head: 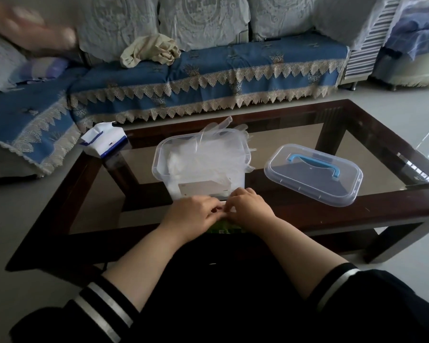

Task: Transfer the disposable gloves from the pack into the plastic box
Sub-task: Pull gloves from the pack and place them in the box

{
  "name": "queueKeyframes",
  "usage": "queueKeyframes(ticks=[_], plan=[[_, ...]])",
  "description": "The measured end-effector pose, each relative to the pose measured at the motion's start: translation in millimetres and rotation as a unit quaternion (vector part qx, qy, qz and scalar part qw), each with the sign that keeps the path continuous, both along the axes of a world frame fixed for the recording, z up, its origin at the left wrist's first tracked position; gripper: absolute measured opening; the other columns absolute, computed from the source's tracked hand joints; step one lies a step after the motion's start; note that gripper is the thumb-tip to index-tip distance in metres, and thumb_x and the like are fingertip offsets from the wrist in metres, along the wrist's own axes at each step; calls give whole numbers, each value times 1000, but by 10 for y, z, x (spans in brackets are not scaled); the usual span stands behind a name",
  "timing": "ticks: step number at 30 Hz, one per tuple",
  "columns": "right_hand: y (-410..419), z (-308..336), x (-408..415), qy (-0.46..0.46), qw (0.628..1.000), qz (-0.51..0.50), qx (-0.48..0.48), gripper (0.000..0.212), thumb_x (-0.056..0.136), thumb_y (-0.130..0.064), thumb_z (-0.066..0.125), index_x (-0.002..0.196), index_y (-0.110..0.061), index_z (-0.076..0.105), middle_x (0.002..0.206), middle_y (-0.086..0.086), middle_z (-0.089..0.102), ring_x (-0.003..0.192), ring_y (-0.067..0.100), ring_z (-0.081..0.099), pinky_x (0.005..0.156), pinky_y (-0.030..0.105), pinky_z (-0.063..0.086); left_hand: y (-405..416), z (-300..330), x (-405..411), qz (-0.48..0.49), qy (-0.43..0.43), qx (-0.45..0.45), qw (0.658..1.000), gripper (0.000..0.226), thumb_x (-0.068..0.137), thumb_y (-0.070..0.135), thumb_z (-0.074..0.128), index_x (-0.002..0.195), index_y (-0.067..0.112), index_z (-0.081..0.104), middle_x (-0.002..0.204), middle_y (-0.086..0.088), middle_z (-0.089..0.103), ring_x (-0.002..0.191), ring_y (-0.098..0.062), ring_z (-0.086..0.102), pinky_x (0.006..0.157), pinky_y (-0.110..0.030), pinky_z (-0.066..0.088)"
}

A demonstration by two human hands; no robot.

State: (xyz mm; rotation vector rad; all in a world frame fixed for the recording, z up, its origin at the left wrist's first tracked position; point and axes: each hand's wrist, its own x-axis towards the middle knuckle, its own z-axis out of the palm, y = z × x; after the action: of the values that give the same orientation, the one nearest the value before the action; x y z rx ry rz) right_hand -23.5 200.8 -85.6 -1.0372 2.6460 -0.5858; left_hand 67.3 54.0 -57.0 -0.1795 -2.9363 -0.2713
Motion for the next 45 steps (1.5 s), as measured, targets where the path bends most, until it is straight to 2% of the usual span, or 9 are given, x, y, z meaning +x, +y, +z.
queueKeyframes(ticks=[3, 5, 21, 25, 28, 34, 36, 39, 45], plan=[[-13, -17, 13, 3, 1000, -5, 3, 23, 89, -41, 61, 108, -32, 70, 128, -4, 50, 116, 22, 41, 99, 36, 36, -128, -140, -26, 65, -182, -30, 981, 75, 87, 55, 61, 149, 26, 32, 151, 5, 40, 139, -18, 35, 111, -38, 34], [-46, -31, 26, 2, 1000, -13, 9, 21, 90, -38, 59, 106, -30, 70, 130, -5, 49, 119, 22, 39, 99, 37, 34, -162, -217, -37, 58, -206, -17, 977, 88, 84, 61, 62, 154, 27, 20, 159, 7, 24, 146, -16, 21, 117, -40, 22], [14, 15, -92, -161, 972, -114, -127, 21, 93, -22, 59, 105, -6, 66, 109, 11, 65, 92, 17, 55, 78, 26, 42, -187, -350, -112, 98, -196, 113, 969, 83, 81, 38, 76, 149, 20, 33, 151, 0, 35, 140, -20, 26, 112, -33, 23], [-1, -58, -43, -111, 987, -83, -79, 40, 83, -35, 69, 119, -17, 64, 124, 4, 52, 115, 23, 47, 97, 30, 39, -179, -318, -112, 105, -196, 124, 967, 82, 79, 37, 78, 147, 19, 35, 150, 1, 37, 139, -19, 27, 112, -31, 23], [-87, -89, 27, -31, 993, -75, -91, 20, 88, -25, 63, 100, -13, 73, 116, 6, 58, 111, 28, 48, 93, 34, 40, -171, -296, -99, 112, -195, 123, 967, 81, 78, 37, 79, 146, 19, 38, 149, 1, 39, 138, -19, 29, 112, -32, 25], [-69, 88, 95, -76, 963, -92, -244, 15, 89, -19, 66, 97, -8, 72, 100, 5, 64, 92, 16, 56, 77, 23, 37, -146, -231, -81, 105, -207, 137, 963, 46, 75, 37, 76, 116, 24, 62, 121, -1, 60, 117, -22, 52, 98, -41, 46], [12, 173, 113, -103, 931, -98, -335, 4, 87, -18, 69, 88, -15, 71, 94, 2, 65, 85, 9, 56, 78, 22, 40, -151, -224, -65, 112, -201, 159, 960, 47, 76, 35, 76, 118, 21, 63, 119, 0, 62, 113, -20, 57, 95, -39, 49], [125, 265, 175, -88, 898, -75, -425, 23, 86, -11, 68, 77, -32, 63, 87, -9, 62, 80, -4, 54, 77, 14, 42, -142, -181, -39, 110, -200, 150, 962, 40, 81, 28, 74, 117, 14, 62, 116, -2, 63, 107, -21, 59, 93, -39, 51], [144, 329, 275, -41, 871, -50, -487, 14, 85, -4, 67, 86, -17, 67, 87, -11, 60, 82, -5, 57, 74, 10, 47, -100, -115, 28, 103, -199, 126, 966, 49, 89, 22, 65, 134, 13, 50, 129, -4, 56, 119, -22, 52, 98, -34, 45]])
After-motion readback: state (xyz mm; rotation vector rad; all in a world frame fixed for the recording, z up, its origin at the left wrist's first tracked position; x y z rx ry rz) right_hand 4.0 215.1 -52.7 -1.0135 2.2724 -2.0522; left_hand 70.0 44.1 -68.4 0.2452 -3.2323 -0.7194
